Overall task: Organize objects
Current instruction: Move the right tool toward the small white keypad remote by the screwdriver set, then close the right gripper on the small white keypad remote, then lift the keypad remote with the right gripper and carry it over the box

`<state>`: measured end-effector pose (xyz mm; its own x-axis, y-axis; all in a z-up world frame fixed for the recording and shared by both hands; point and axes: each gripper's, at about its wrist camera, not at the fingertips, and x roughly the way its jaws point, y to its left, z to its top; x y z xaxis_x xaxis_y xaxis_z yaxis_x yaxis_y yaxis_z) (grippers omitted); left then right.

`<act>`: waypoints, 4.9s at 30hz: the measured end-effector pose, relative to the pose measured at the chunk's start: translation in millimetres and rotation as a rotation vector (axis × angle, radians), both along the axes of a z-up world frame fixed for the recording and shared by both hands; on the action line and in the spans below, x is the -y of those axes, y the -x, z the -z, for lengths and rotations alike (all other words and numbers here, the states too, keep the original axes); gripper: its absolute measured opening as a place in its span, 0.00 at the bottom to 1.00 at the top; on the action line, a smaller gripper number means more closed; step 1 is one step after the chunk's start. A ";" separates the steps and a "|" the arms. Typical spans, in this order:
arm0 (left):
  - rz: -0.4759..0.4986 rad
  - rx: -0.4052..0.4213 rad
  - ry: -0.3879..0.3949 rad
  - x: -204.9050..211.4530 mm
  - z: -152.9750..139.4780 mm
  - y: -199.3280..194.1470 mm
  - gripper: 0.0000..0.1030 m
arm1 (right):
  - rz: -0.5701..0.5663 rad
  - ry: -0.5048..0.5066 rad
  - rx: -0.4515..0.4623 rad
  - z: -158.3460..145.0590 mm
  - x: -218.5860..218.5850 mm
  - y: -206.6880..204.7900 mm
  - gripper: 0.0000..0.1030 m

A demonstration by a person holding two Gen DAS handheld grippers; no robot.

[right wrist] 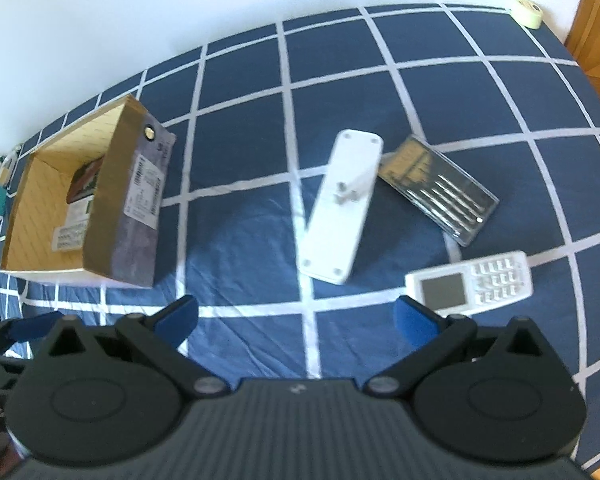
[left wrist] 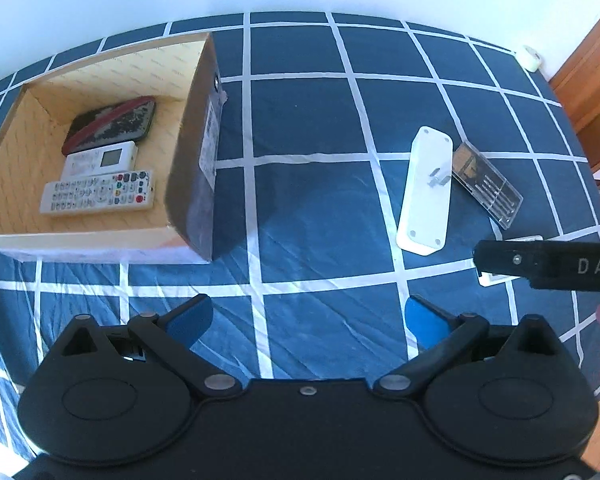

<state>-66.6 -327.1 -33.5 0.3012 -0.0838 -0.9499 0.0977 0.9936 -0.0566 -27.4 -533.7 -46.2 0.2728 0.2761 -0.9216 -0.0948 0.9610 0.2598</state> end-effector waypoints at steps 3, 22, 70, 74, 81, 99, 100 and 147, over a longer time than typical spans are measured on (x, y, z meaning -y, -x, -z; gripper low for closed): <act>-0.008 -0.003 -0.011 6.8 3.6 1.6 1.00 | 0.010 0.007 -0.003 1.3 11.8 0.7 1.00; 0.006 -0.042 0.000 78.5 29.8 -7.3 1.00 | 0.078 0.094 -0.007 22.3 95.5 -14.0 1.00; -0.046 -0.209 0.172 219.4 138.7 -36.1 0.80 | -0.125 0.011 -0.138 129.0 158.7 -77.9 0.72; -0.051 -0.213 0.187 219.3 138.4 -36.2 0.76 | -0.126 0.001 -0.140 128.0 159.8 -78.8 0.68; -0.065 -0.216 0.185 217.2 138.0 -35.4 0.74 | -0.133 0.004 -0.142 126.7 159.0 -78.9 0.67; -0.071 -0.132 0.171 145.8 75.4 -33.4 0.74 | -0.141 -0.019 -0.077 70.2 92.9 -64.7 0.67; -0.069 -0.127 0.170 139.4 71.3 -33.2 0.74 | -0.140 -0.020 -0.073 66.2 86.6 -63.0 0.67; -0.100 -0.010 0.178 -31.0 1.3 -35.1 0.74 | -0.178 -0.036 0.037 -5.1 -89.5 -35.6 0.67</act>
